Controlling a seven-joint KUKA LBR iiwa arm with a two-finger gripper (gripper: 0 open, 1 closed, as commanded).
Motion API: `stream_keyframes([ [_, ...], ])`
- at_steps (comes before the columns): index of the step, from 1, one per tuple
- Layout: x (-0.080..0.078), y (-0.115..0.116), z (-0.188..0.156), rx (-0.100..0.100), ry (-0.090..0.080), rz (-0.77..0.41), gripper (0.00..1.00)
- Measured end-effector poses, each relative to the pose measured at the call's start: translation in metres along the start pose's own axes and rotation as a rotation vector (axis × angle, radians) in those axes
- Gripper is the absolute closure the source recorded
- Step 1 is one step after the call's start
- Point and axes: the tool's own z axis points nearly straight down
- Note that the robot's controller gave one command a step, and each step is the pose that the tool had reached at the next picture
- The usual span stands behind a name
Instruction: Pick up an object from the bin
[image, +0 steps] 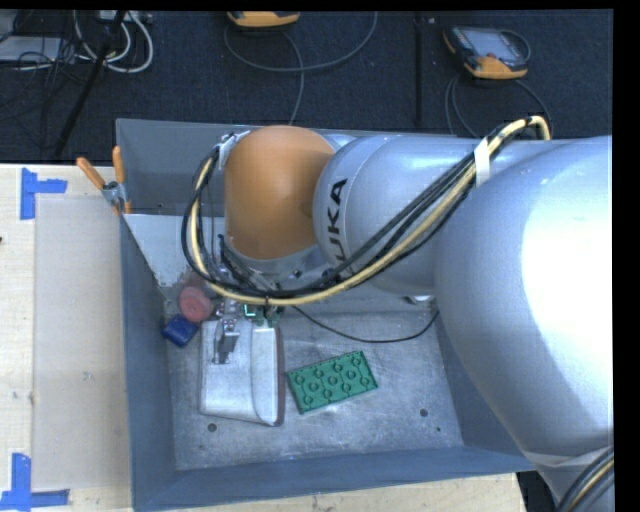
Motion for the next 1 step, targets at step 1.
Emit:
stream_keyframes([
  [1, 0.0227, -0.0103, 0.0321, -0.011, -0.029, -0.361, 0.0],
])
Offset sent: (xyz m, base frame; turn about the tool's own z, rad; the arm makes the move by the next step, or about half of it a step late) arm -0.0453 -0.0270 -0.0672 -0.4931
